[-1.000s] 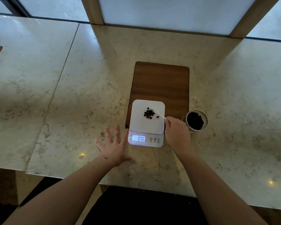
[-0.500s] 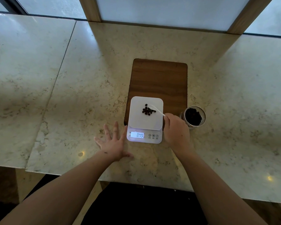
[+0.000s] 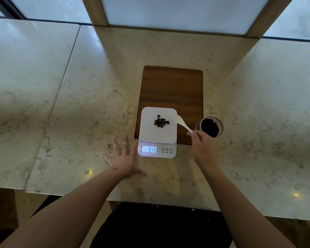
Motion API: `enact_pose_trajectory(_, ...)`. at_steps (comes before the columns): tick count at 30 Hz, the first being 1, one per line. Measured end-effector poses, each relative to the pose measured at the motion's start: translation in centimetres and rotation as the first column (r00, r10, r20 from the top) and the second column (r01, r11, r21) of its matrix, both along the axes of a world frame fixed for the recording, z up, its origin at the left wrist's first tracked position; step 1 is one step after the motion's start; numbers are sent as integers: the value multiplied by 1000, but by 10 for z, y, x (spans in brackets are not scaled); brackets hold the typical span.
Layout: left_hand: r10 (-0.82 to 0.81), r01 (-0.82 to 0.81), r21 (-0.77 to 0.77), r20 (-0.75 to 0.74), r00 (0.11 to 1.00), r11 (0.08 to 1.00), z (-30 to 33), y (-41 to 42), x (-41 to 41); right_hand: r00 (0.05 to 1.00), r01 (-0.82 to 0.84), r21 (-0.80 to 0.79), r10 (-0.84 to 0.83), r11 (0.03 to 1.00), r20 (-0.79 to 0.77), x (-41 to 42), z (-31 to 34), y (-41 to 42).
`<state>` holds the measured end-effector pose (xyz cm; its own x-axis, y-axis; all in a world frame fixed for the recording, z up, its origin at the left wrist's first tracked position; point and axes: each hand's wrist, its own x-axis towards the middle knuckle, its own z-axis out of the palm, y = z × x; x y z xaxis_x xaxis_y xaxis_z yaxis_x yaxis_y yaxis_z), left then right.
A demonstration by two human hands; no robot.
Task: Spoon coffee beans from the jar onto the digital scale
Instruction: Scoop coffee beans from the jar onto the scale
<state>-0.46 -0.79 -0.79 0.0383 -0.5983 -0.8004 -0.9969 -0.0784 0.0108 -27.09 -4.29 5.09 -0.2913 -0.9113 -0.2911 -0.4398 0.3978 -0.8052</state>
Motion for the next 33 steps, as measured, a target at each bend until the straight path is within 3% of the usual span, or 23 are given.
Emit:
enact_pose_trajectory(7,2,-3,17,22,1000,1000,0,-1,1,998,64,-49,-65,997,-25,-36,12,4)
enact_pose_trajectory(12,-1,1,25,21,1000,1000,1,-2,0,983,33,-110,-52,993,-177,-60,23,4)
enact_pose_trajectory(17,6,-6,29,16,1000,1000,-2,-2,1,873,-113,-141,31,984,-486,-91,35,1)
enact_pose_trajectory(25,14,-15,48,14,1000,999,-4,-3,2,735,-231,-71,126,970,-666,-100,43,-7)
enact_pose_trajectory(33,-2,2,78,1,1000,997,8,-4,-2,730,-240,-1,180,971,-659,-96,35,-16)
